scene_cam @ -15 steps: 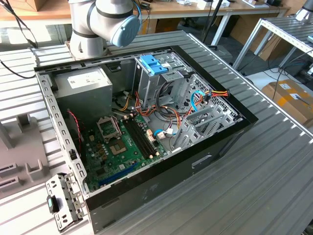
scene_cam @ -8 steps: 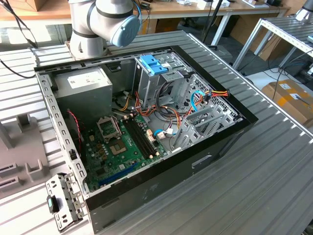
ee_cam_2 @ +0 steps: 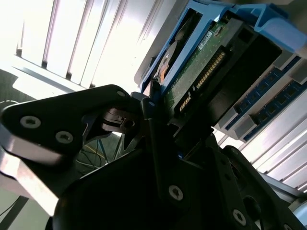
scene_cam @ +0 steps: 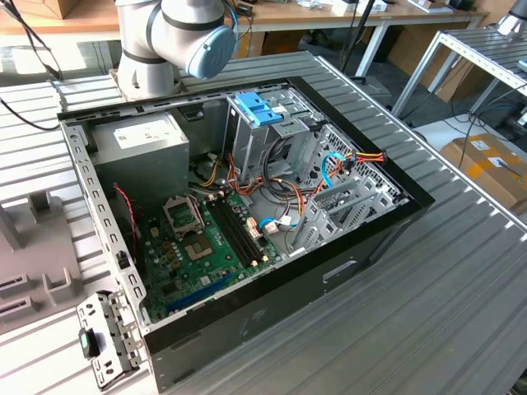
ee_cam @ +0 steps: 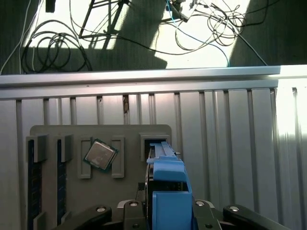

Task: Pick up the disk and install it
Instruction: 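Pick up the disk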

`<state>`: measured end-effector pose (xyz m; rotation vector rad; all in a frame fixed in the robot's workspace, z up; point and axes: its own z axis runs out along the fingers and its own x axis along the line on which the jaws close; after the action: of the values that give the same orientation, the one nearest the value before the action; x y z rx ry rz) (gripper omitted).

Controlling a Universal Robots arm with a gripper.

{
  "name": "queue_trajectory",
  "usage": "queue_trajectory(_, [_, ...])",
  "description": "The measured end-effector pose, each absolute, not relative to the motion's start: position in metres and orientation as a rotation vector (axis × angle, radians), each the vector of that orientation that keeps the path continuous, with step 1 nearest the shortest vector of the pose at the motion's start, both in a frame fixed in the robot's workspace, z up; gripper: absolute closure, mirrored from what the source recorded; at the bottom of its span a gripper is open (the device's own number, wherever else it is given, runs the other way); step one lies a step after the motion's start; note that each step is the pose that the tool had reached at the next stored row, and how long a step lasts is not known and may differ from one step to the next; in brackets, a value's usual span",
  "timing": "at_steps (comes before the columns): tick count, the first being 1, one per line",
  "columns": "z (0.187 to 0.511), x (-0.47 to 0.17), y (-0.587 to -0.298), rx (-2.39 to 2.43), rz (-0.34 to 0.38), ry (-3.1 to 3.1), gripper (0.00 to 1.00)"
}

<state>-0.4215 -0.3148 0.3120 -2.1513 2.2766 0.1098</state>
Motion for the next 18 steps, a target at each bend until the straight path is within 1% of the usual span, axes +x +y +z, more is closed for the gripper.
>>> queue_trajectory(18, [0.325,-0.421,-0.315,-2.151,0.11,2.277,0.64])
